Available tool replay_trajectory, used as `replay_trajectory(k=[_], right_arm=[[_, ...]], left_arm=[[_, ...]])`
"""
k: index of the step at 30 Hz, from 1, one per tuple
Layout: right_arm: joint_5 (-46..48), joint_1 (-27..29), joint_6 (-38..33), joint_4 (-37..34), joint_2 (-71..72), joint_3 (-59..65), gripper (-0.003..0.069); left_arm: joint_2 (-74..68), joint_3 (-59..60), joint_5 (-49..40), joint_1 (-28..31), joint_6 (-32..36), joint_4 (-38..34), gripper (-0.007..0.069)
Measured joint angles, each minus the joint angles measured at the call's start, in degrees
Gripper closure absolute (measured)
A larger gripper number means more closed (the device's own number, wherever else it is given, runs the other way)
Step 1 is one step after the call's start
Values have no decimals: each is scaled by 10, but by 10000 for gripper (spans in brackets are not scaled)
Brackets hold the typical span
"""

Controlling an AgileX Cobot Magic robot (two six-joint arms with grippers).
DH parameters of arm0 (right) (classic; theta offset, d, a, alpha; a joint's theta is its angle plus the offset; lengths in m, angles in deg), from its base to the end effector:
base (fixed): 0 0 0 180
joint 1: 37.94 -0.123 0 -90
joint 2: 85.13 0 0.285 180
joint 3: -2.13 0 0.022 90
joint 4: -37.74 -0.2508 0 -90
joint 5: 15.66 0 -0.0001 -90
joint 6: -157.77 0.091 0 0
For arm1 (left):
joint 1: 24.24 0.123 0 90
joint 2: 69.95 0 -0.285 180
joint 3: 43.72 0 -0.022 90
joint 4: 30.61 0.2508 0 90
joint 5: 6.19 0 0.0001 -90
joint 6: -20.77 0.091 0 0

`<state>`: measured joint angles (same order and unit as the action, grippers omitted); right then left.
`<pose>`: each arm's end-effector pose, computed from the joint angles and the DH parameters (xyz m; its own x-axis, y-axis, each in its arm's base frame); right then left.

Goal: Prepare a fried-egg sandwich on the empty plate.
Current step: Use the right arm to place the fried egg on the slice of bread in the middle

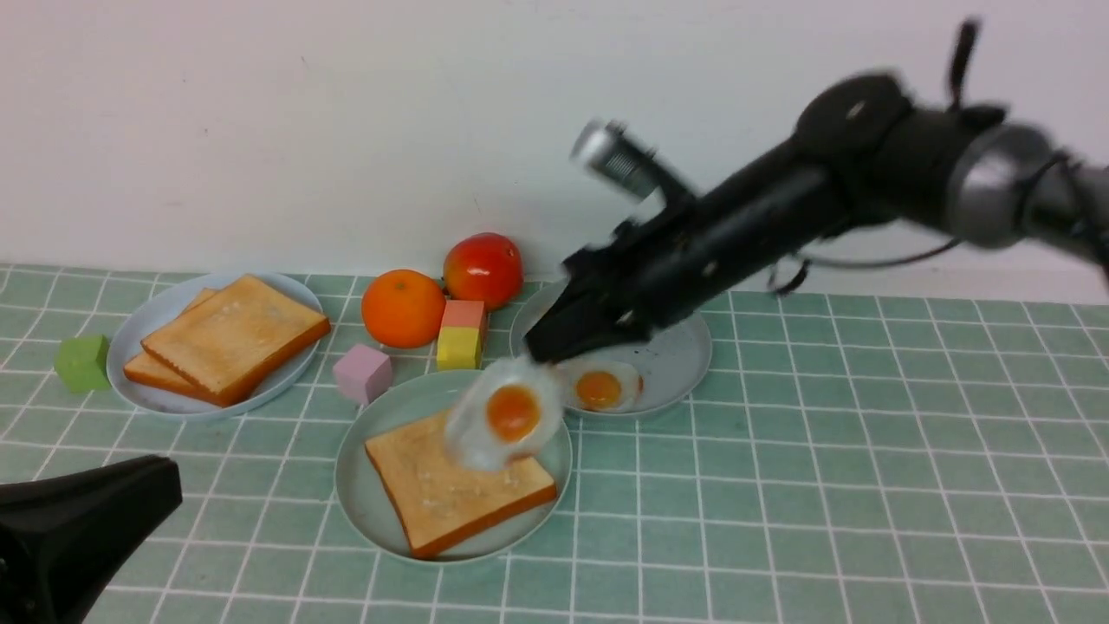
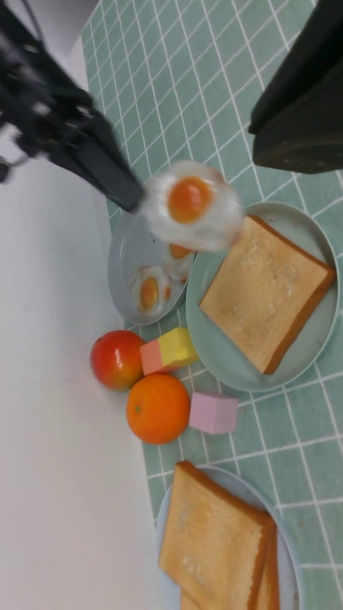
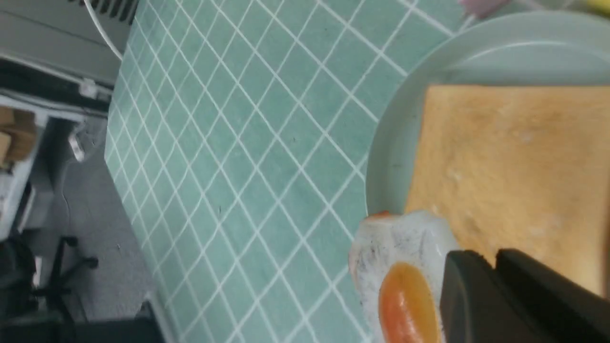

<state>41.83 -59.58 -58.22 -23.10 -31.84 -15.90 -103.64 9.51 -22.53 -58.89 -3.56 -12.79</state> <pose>0.3929 0.2280 0.2409 -0.8511 -0.2372 -0.4683 -0.5189 0.5150 0.6823 0.0872 -0.0507 0.2968 -0.2391 0.0137 -0.9709 0.4711 0.8760 -0.1036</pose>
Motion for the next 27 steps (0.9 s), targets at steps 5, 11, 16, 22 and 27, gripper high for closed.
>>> replay_trajectory(k=[5, 11, 16, 22, 27], right_arm=[[-64, -8, -13, -59, -32, 7, 600], [-85, -7, -14, -121, -76, 7, 600], [-86, -10, -15, -132, -99, 7, 600], [-97, -12, 17, -130, -114, 7, 546], [-116, -9, 31, -76, -115, 7, 279]], left_arm=[[0, 0, 0, 0, 0, 2, 603], [0, 0, 0, 0, 0, 2, 602], [0, 0, 1, 0, 0, 2, 598], [0, 0, 1, 0, 0, 2, 594], [0, 0, 1, 0, 0, 2, 586]])
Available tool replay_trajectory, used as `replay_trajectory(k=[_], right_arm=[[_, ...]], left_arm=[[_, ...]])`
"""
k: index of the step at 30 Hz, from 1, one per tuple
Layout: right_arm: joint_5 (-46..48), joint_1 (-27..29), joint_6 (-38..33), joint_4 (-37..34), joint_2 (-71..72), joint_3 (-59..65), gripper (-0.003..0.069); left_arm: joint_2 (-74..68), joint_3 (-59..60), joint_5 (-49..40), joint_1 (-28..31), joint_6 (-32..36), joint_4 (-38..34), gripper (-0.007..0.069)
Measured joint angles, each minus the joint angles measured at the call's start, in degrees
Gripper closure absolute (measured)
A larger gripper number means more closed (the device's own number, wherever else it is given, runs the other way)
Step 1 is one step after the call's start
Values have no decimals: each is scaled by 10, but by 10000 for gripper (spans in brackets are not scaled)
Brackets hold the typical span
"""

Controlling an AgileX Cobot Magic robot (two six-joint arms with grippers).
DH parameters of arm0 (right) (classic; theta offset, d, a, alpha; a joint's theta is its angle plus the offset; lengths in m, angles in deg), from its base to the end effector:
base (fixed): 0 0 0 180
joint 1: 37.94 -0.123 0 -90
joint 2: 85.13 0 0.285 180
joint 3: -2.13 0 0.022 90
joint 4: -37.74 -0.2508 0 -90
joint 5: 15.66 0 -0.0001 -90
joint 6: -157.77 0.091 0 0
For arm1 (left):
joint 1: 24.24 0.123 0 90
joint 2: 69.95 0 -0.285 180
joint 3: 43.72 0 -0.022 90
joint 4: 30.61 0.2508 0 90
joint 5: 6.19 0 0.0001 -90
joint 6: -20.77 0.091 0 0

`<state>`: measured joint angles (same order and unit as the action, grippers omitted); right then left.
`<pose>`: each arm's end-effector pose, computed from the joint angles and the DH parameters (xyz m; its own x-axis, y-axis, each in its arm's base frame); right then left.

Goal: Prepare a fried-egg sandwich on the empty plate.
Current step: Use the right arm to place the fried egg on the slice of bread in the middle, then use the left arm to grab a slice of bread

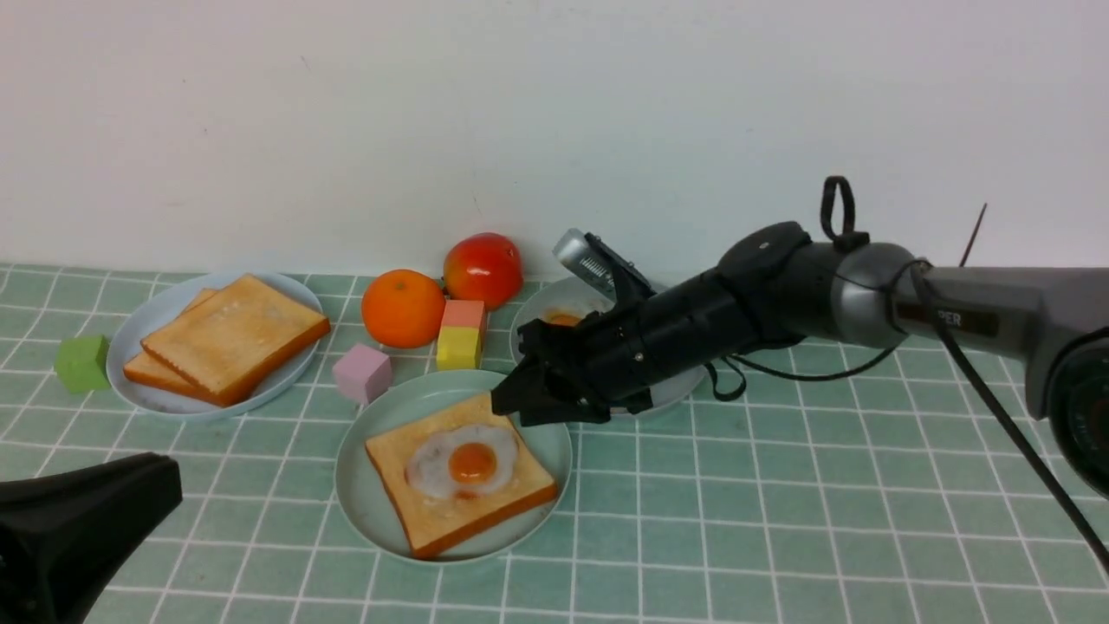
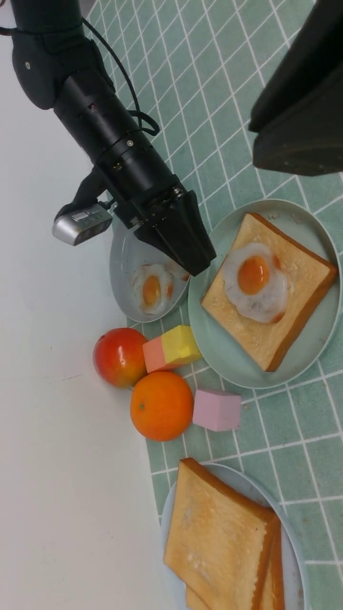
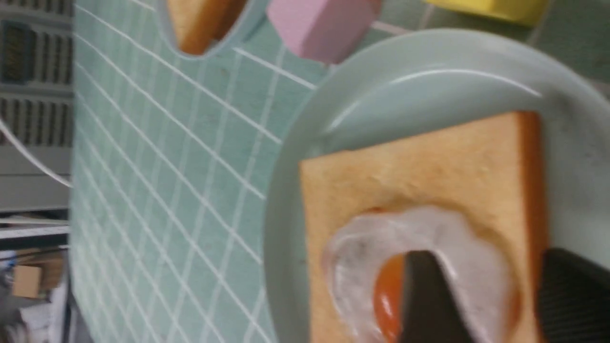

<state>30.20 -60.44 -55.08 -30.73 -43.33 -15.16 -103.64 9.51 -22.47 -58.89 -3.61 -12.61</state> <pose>0.4210 0.2402 0.1499 -0.9513 -0.0205 -0.3074 -0.2559 0.6081 0.7515 0.0873 -0.0507 0.2969 -0.2369 0.0150 -0.9714 0.4713 0.8761 -0.1015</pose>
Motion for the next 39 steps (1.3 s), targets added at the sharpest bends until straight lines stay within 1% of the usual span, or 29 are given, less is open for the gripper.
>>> replay_trajectory(k=[1, 2, 4, 5, 6, 7, 8, 10, 11, 12, 14, 15, 16, 18, 20, 21, 22, 23, 25, 27, 28, 29, 30, 31, 36, 39], right_arm=[[1, 1, 0, 2, 0, 0, 269], [6, 7, 0, 13, 3, 0, 212], [24, 22, 3, 31, 19, 0, 176], [40, 36, 10, 49, 37, 0, 178], [53, 44, 18, 67, 53, 0, 195], [59, 46, 19, 72, 63, 0, 200], [83, 60, 29, 109, 95, 0, 241], [128, 74, 44, 176, 160, 0, 347], [156, 79, 57, 221, 211, 1, 441], [159, 80, 60, 228, 218, 1, 455], [188, 81, 88, 307, 307, 16, 611], [195, 81, 102, 340, 343, 26, 649], [197, 81, 108, 345, 357, 30, 658], [201, 81, 141, 407, 442, 66, 668], [197, 81, 153, 423, 480, 86, 666], [191, 81, 161, 439, 527, 113, 661], [189, 81, 162, 441, 533, 116, 661], [180, 81, 165, 446, 577, 144, 658], [175, 81, 166, 448, 607, 164, 657], [166, 81, 167, 450, 672, 209, 656], [164, 81, 167, 450, 681, 215, 656], [161, 81, 167, 454, 708, 238, 655], [160, 81, 167, 454, 719, 246, 655], [157, 81, 167, 455, 740, 258, 655], [134, 81, 167, 467, 796, 293, 651], [129, 81, 167, 470, 808, 297, 649]], left_arm=[[0, 0, 0, 0, 0, 0, 585], [0, 0, 0, 0, 0, 0, 585], [0, 0, 1, 0, 0, 0, 585], [0, 1, 1, 0, -3, -4, 585], [-1, 1, -1, 0, -8, -10, 585], [-1, 1, -1, 0, -8, -10, 585], [-7, 1, -1, 0, -15, -19, 585], [-28, 0, -3, 0, -33, -39, 593], [-49, -4, -10, 0, -42, -51, 605], [-53, -6, -14, 0, -43, -54, 607], [-117, -31, -48, 0, -51, -63, 638], [-156, -52, -75, 0, -51, -63, 638], [-170, -59, -84, 0, -51, -61, 638], [-267, -118, -149, 0, -51, -49, 638], [-305, -144, -174, 0, -45, -42, 638], [-369, -184, -200, 1, -27, -33, 638], [-376, -194, -203, 1, -21, -32, 638], [-420, -230, -216, 9, 5, -31, 638], [-454, -259, -219, 25, 23, -37, 638], [-532, -325, -220, 84, 83, -70, 638], [-538, -330, -221, 94, 88, -77, 638], [-581, -364, -221, 137, 132, -99, 638], [-603, -379, -221, 152, 155, -109, 638], [-629, -398, -221, 180, 189, -119, 638], [-731, -482, -217, 254, 284, -123, 638], [-763, -516, -203, 276, 331, -113, 618]])
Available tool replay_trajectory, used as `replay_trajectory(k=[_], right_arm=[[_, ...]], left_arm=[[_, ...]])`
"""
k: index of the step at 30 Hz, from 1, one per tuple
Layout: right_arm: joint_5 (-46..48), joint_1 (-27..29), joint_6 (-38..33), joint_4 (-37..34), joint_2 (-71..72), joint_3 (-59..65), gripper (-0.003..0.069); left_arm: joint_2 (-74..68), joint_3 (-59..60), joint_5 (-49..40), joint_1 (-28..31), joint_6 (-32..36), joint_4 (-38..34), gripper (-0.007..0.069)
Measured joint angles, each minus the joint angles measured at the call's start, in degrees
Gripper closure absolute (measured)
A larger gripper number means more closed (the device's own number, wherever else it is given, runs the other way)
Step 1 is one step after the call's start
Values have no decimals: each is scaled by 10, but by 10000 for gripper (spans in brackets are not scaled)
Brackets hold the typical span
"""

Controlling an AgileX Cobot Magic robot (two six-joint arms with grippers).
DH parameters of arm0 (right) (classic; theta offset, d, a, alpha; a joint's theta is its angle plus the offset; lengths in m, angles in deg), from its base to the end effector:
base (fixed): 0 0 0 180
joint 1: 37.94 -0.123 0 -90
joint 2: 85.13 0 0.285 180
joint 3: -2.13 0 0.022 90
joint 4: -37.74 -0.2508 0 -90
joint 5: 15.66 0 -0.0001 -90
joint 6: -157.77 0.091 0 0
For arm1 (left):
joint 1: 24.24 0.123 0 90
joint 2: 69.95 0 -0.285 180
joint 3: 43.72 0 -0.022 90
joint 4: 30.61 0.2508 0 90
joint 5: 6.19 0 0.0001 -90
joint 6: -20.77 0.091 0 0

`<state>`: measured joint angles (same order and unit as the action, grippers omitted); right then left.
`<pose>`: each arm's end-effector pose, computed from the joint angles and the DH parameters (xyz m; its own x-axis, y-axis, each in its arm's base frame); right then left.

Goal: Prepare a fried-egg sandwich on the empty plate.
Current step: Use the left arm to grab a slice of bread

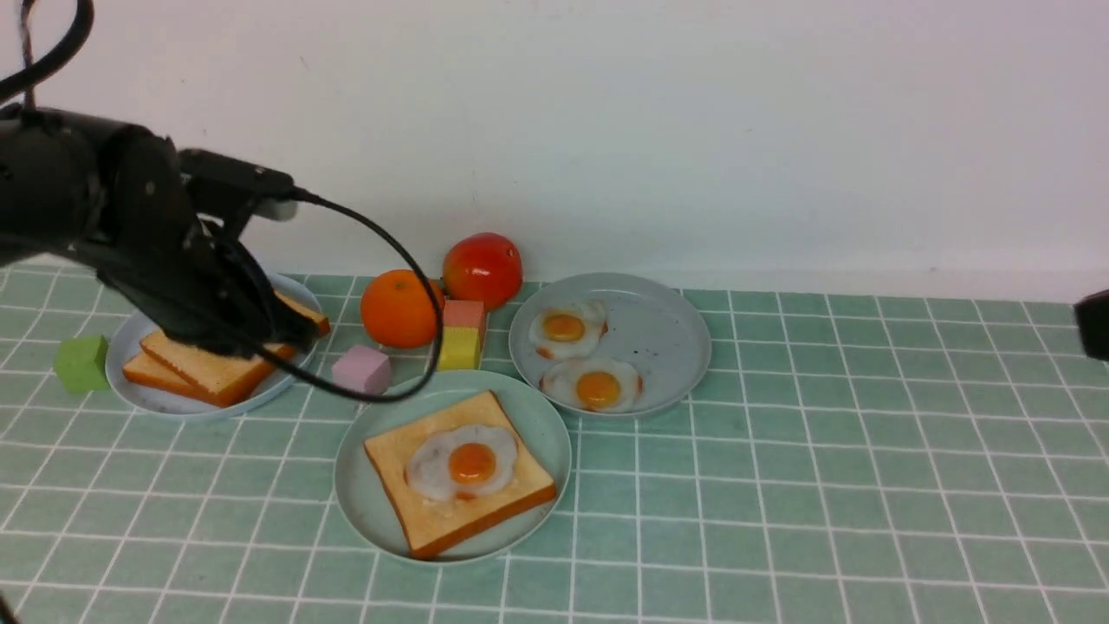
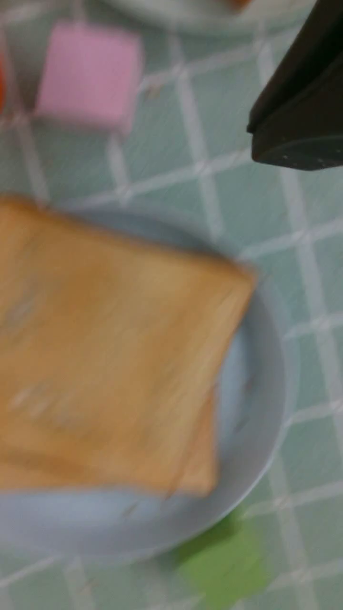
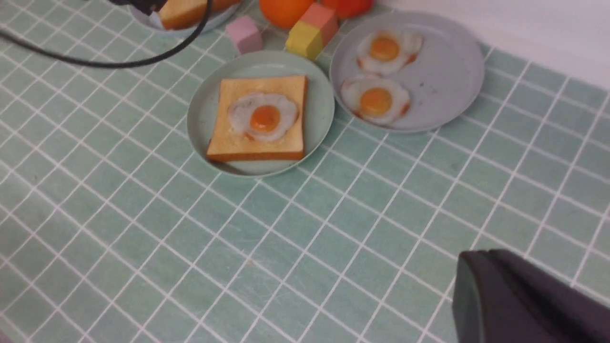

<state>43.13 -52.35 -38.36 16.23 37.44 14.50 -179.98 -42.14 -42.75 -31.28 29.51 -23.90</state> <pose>0.1319 0.0634 0.4187 -0.5390 -0.2169 -0.8139 -0.5245 0.8425 0.1228 0.3848 -0.0411 0.2418 -0.7951 0.3437 -0.4997 0.2886 0.9391 0.1867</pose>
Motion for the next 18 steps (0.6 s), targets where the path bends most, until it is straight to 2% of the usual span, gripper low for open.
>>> replay_trajectory(k=[4, 6, 8, 9, 11, 18], right_arm=[[-4, 0, 0, 1, 2, 0, 645], [-7, 0, 0, 1, 0, 1, 644], [-10, 0, 0, 1, 0, 1, 645], [-10, 0, 0, 1, 0, 1, 645], [-12, 0, 0, 1, 0, 1, 642], [-12, 0, 0, -2, 0, 1, 638]], left_arm=[[-29, -24, 23, 10, 60, 24, 510], [-45, -25, 33, 11, 80, 37, 426], [-63, -25, 45, 11, 85, 54, 337], [-65, -25, 47, 11, 85, 57, 330], [-84, -25, 72, 12, 86, 66, 260], [-120, -25, 119, 13, 87, 77, 228]])
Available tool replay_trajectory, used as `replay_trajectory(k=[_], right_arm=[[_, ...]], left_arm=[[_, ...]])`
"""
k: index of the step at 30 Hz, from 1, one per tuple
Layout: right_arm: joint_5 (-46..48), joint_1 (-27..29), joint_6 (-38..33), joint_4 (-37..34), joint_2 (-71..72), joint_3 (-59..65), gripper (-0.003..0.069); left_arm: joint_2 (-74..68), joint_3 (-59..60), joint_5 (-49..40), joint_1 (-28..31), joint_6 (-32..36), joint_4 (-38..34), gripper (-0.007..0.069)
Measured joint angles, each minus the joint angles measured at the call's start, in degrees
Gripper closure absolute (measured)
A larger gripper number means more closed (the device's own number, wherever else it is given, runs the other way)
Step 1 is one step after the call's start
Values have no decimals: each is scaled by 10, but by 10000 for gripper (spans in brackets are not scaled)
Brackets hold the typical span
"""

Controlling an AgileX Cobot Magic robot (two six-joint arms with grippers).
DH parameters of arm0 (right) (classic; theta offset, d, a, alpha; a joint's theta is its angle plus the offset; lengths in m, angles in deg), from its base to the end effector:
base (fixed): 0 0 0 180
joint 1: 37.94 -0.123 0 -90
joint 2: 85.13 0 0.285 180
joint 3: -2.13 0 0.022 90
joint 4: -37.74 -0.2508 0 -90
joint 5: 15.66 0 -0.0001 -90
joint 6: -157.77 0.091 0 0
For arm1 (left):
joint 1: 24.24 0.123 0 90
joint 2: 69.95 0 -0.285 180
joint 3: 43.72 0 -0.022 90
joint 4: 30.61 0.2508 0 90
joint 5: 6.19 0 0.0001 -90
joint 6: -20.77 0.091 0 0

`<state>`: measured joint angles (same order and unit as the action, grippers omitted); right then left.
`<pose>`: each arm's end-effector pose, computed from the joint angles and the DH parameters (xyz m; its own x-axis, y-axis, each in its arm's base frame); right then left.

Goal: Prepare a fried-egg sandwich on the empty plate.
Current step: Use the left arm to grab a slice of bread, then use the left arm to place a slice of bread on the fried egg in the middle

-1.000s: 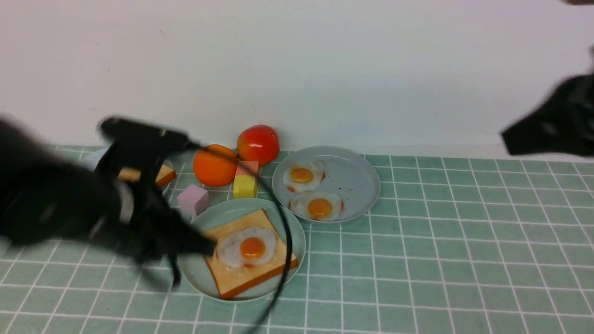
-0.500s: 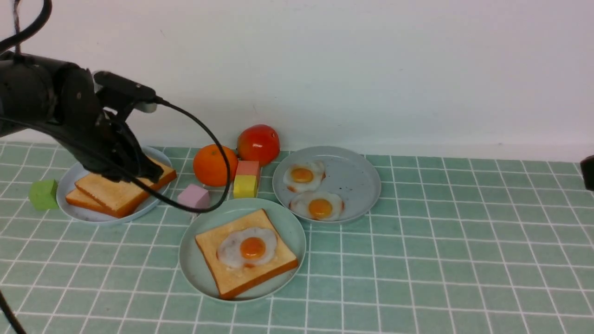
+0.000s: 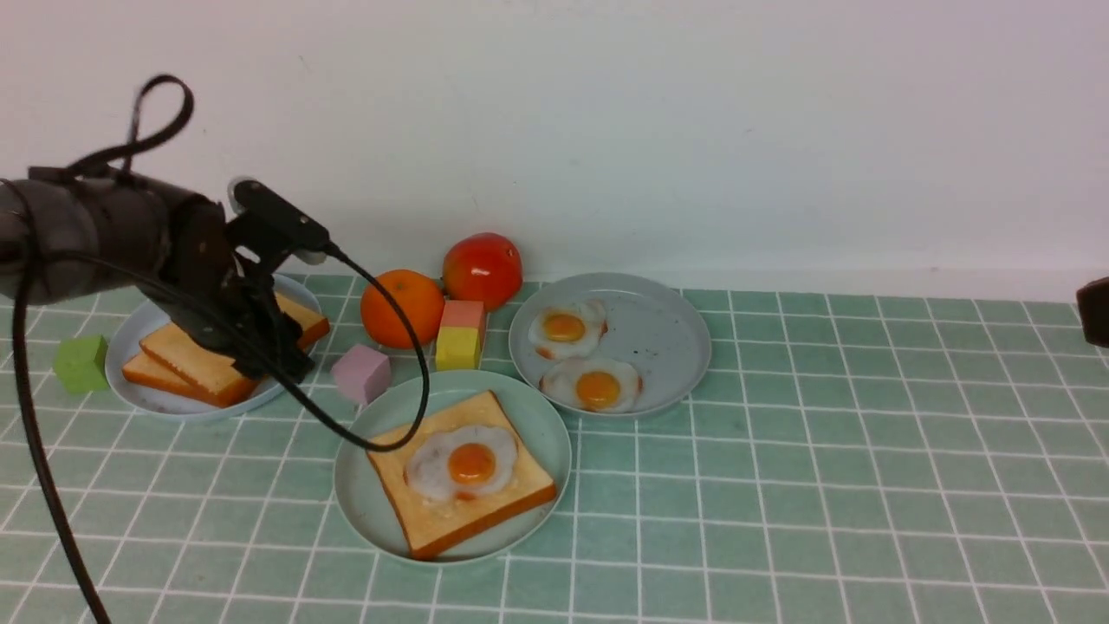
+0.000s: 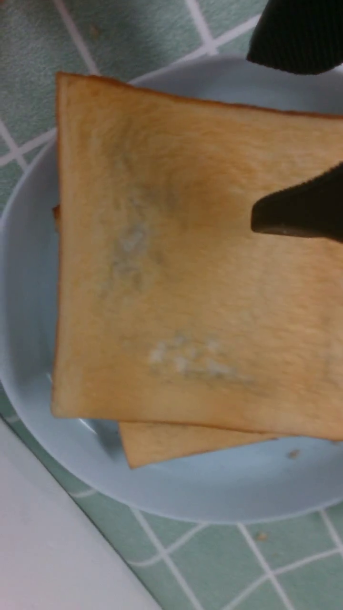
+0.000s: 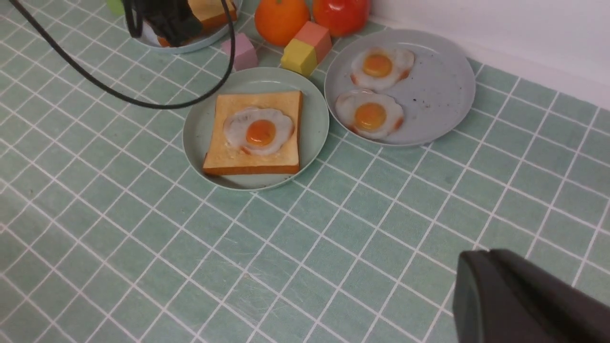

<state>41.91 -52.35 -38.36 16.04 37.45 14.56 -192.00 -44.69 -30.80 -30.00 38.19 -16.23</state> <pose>0.1331 0.0635 0.4199 -0.5264 -0.2051 -0.8251 -0.5214 0.8445 0.1227 0.4280 -0.0337 0.1797 -0.6813 0.5767 -0.4509 0.4493 0.8157 0.3644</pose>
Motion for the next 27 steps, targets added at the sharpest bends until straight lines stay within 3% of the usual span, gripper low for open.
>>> replay_trajectory(k=[9, 13, 16, 19, 23, 27], right_arm=[[9, 0, 0, -16, 0, 0, 631], [14, 0, 0, -30, 0, 0, 629], [19, 0, 0, -41, 0, 0, 627], [23, 0, 0, -45, 0, 0, 627], [31, 0, 0, -45, 0, 0, 627], [34, 0, 0, -45, 0, 0, 627]], left_arm=[[-20, -1, 19, 0, 0, 8, 251], [-21, -1, 22, 1, 0, 16, 377], [-20, -1, 22, 0, 0, 32, 526], [-9, -2, 11, -3, 0, 40, 596], [45, -2, -21, -19, -12, 38, 594], [130, -1, -86, -64, -69, 21, 594]])
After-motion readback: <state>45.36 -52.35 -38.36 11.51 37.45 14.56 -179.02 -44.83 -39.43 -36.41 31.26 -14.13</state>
